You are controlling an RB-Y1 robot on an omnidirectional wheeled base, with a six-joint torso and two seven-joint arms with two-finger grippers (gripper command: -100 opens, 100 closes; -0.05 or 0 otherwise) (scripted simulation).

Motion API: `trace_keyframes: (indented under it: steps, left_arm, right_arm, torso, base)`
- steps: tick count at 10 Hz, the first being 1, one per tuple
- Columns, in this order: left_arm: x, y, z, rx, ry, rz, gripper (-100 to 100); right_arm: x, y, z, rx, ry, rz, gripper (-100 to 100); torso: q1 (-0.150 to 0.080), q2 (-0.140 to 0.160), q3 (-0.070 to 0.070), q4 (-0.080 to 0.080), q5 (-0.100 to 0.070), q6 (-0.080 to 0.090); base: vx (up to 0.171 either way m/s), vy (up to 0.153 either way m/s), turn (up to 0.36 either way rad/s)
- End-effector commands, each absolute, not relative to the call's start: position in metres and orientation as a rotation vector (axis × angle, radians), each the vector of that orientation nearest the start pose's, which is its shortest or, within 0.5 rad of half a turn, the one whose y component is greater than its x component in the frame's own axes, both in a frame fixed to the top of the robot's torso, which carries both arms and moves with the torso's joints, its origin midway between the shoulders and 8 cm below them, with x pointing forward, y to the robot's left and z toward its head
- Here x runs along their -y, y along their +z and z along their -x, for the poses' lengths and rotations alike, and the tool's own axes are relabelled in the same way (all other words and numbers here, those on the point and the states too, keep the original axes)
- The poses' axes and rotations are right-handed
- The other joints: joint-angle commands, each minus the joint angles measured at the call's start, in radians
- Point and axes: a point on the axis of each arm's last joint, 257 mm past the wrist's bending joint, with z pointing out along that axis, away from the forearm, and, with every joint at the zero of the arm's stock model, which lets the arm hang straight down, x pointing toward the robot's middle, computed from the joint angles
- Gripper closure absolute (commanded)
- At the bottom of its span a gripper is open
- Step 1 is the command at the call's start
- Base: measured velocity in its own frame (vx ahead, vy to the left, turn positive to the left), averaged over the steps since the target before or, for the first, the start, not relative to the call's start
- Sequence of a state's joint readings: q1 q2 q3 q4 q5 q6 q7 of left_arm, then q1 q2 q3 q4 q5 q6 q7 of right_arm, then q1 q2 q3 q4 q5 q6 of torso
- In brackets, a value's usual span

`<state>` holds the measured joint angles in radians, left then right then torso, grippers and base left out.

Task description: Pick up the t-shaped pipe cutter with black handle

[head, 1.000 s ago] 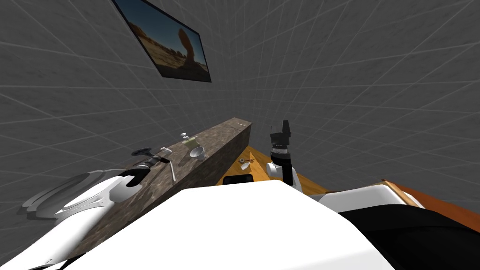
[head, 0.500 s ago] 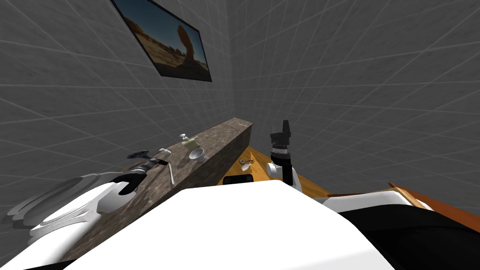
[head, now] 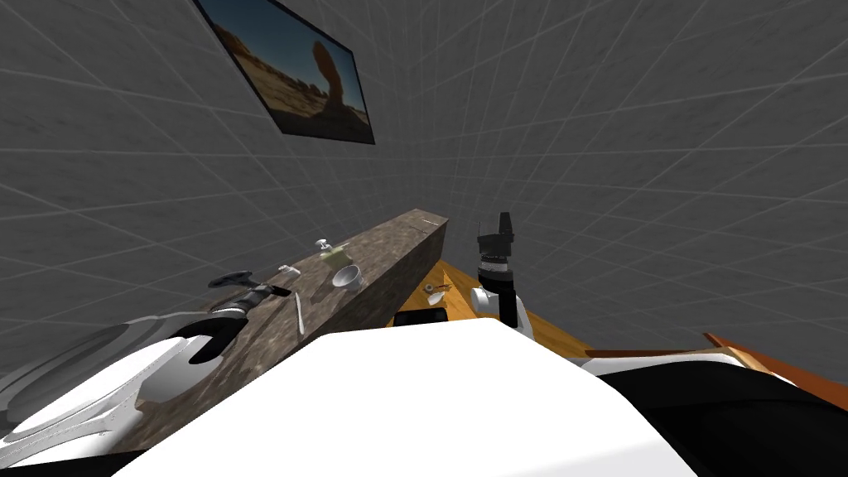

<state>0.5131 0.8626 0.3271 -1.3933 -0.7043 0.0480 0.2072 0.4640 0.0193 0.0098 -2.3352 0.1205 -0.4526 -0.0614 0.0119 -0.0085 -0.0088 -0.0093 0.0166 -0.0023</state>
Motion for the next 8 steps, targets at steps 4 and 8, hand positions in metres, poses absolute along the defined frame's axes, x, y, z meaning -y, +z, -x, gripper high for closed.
trace_keyframes:
  steps: [4, 8]
  left_arm:
    - [-0.7, -0.233, -0.282, -1.795, 0.381, 0.575, 100]
    - [-0.692, -0.233, -0.282, -1.801, 0.369, 0.558, 0]
  right_arm:
    - [0.26, 0.051, -0.345, -0.621, 1.309, -0.591, 0]
    - [0.26, 0.051, -0.345, -0.621, 1.309, -0.591, 0]
  torso:
    - [-0.001, 0.002, 0.001, 0.001, -0.001, 0.0]
    - [-0.001, 0.004, 0.002, 0.001, 0.0, 0.001]
  base:
    - [0.044, 0.008, 0.011]
    - [0.012, 0.002, 0.001]
